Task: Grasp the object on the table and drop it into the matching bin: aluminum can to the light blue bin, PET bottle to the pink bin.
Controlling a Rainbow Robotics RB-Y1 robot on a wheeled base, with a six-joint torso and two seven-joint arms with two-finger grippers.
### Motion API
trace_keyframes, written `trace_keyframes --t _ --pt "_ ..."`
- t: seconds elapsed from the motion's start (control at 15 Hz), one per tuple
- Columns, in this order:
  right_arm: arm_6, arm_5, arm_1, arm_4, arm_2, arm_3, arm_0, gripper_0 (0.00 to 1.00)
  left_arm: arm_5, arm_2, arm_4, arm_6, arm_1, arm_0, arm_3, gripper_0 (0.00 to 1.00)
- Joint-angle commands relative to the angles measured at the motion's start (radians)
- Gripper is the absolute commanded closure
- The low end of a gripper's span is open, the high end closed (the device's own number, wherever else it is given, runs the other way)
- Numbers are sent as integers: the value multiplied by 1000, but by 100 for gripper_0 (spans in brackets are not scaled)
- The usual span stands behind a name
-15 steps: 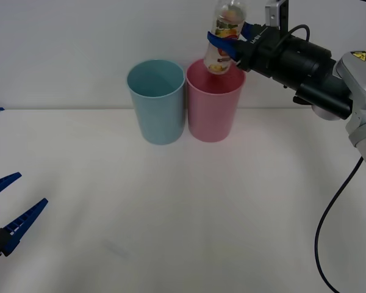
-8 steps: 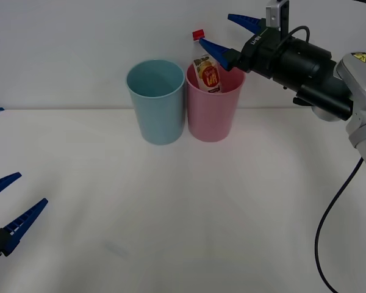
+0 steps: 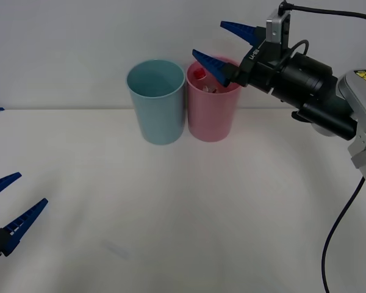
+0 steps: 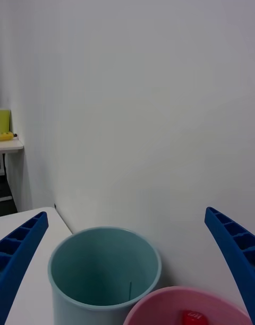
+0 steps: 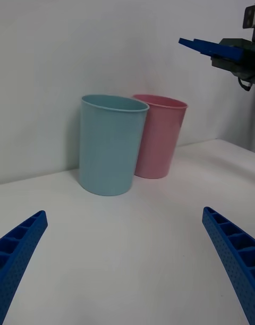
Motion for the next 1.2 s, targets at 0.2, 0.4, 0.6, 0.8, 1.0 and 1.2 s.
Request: trace_keyframes --t 0.2,0.4,0.6,0.8,1.0,1.2 --pt "8 -11 -47 -48 0 -157 146 0 0 0 0 0 0 0 0 0" --pt "26 -8 -104 -79 -1 -261 266 0 0 0 0 0 0 0 0 0" --pt "60 -13 -157 -103 -26 -352 387 0 0 0 0 0 0 0 0 0" --pt "181 -34 -191 -105 -106 -422 528 0 0 0 0 0 0 0 0 0" --pt "265 -74 -206 -106 -182 -454 662 0 0 0 0 0 0 0 0 0" --pt "261 -110 -208 -99 -261 -497 798 0 0 0 0 0 0 0 0 0"
